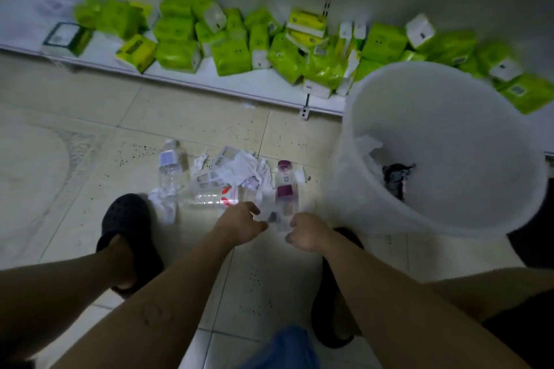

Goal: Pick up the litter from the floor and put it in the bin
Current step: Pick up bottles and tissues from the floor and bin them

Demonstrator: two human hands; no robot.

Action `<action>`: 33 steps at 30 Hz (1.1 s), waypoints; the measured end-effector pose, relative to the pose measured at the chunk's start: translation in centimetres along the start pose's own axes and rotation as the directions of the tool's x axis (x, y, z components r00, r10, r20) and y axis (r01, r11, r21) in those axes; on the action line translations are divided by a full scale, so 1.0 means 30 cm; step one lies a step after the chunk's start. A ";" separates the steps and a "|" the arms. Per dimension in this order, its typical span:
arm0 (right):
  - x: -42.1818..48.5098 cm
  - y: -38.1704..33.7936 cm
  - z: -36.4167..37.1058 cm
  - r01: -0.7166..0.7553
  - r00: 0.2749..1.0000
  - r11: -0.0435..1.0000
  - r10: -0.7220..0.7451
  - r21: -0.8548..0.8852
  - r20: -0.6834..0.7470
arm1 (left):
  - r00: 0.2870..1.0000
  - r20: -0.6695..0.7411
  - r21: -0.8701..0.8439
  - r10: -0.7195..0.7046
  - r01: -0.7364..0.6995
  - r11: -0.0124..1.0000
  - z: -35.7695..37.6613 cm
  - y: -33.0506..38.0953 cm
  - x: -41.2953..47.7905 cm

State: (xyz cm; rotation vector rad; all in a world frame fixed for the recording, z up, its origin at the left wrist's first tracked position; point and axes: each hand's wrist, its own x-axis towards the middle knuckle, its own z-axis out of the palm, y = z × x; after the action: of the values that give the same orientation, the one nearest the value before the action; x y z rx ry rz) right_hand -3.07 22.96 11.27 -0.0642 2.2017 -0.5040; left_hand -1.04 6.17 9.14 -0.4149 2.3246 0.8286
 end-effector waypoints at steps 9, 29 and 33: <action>0.384 0.052 0.076 -0.094 0.983 0.972 0.126 0.217 -0.134 | 0.986 0.164 -0.141 -0.031 0.055 0.988 0.123 -0.064 0.344; 0.504 0.257 0.227 -0.219 0.971 0.976 0.219 0.011 -0.097 | 0.992 -0.114 -0.509 -0.046 -0.019 0.861 0.123 -0.068 0.352; 0.528 0.263 0.279 -0.216 0.972 0.966 0.199 -0.140 -0.124 | 0.992 -0.105 -0.429 -0.065 0.013 0.903 0.115 -0.104 0.308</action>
State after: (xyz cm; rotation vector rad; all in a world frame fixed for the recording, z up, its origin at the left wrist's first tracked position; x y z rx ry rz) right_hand -5.73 23.96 -8.08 0.1149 2.3184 -0.2258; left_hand -4.94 5.33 -0.39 -0.7116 2.2199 1.3336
